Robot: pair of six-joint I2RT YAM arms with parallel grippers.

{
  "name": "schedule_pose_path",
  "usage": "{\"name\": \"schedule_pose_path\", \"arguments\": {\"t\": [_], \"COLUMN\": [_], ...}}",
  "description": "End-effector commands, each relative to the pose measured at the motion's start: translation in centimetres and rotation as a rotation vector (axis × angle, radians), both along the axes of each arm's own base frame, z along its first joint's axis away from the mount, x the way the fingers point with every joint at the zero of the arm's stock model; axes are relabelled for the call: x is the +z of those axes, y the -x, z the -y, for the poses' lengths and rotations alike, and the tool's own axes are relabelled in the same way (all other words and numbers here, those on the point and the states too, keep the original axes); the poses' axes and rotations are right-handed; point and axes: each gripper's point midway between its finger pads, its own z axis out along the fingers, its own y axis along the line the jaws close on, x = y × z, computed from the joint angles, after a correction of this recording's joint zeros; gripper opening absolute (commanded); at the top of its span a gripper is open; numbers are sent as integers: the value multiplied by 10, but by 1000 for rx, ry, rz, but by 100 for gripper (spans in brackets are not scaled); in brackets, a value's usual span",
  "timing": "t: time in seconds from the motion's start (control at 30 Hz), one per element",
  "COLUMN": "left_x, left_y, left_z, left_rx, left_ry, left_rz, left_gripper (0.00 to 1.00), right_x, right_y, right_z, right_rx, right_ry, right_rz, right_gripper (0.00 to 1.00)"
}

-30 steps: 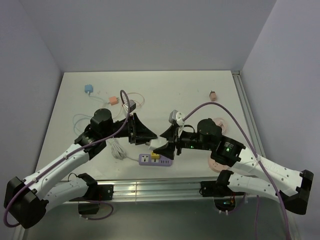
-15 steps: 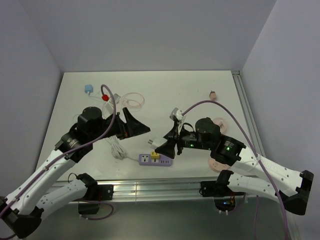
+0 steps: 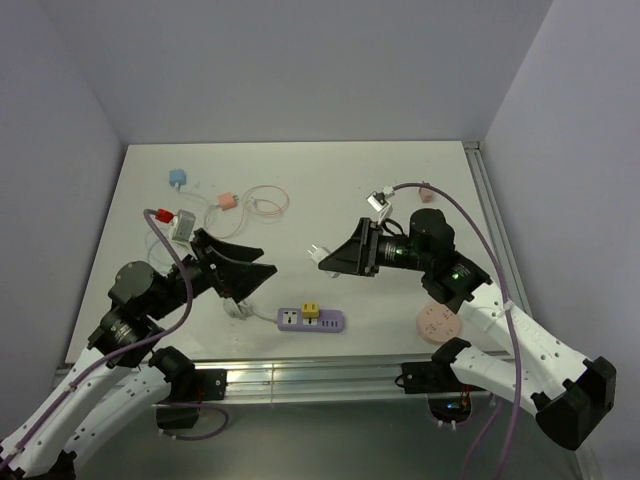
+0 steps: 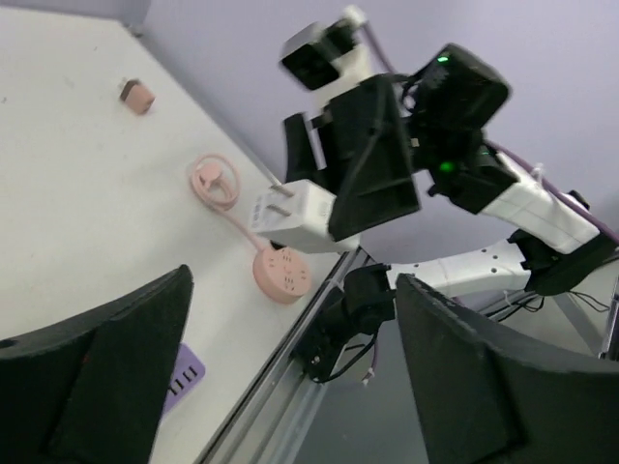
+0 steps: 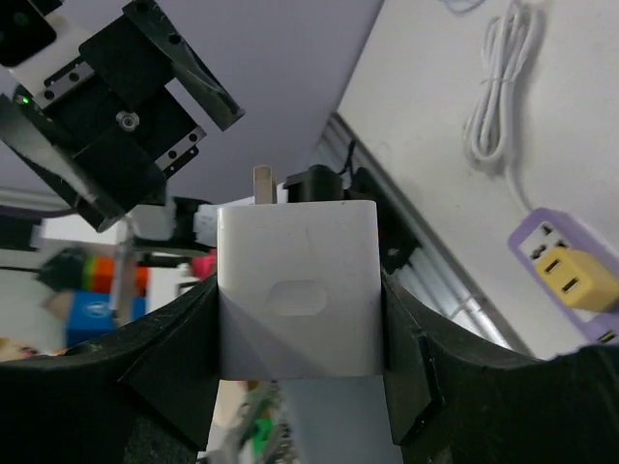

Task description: Insert the plug

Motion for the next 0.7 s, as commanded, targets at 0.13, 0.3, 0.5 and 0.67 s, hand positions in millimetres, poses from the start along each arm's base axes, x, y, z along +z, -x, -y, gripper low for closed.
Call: {"name": "schedule_pose_path", "arguments": {"t": [0.13, 0.3, 0.5, 0.67], "left_x": [36, 28, 32, 29], "left_y": [7, 0, 3, 10], "left_z": [30, 42, 52, 60], "left_rx": [-182, -213, -286, -369], "left_ry": [112, 109, 127, 173], "left_rz": [-23, -64, -119, -182], "left_gripper": [99, 100, 99, 99], "right_x": [66, 72, 70, 65], "right_y": [34, 37, 40, 39], "right_z": [2, 2, 1, -1], "right_rx": [192, 216, 244, 249], "right_ry": [-259, -278, -269, -262], "right_rz": [-45, -32, -26, -15], "right_gripper": [0, 0, 0, 0]}}
